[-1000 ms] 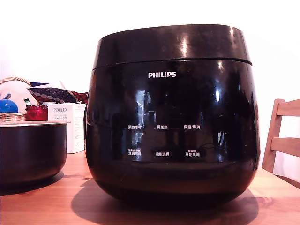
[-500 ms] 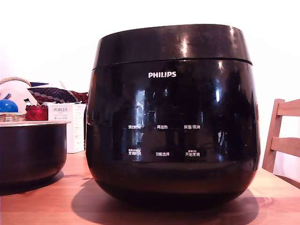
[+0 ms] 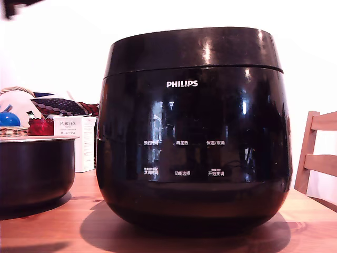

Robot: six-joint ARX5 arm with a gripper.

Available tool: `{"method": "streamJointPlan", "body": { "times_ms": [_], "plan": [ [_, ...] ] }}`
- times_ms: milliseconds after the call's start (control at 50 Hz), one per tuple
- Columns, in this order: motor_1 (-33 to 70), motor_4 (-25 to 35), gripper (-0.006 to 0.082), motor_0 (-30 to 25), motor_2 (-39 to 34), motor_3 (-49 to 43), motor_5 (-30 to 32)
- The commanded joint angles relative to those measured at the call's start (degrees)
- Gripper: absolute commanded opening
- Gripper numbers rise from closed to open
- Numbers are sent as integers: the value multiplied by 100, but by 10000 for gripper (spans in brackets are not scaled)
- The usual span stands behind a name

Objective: Open the rice cooker by pressing the large metal button on the top of its lid with medium force

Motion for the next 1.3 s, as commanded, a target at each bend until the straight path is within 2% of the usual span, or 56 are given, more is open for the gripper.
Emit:
{"method": "streamJointPlan", "body": {
  "times_ms": [0,340,540,620,1020,1280],
  "plan": [
    [282,-81,-24,-136,168,46,271],
    [1554,-503,-24,-758,1064,-319,1025],
    [1836,-931,-24,-1069,1425,-828,1342],
    [1932,-1106,-24,-1174,1530,-1023,1655],
    [2162,-1578,-24,-1370,1552,-1574,1797],
    [2227,-1637,-24,-1366,1552,-2009,1926]
  ]
}}
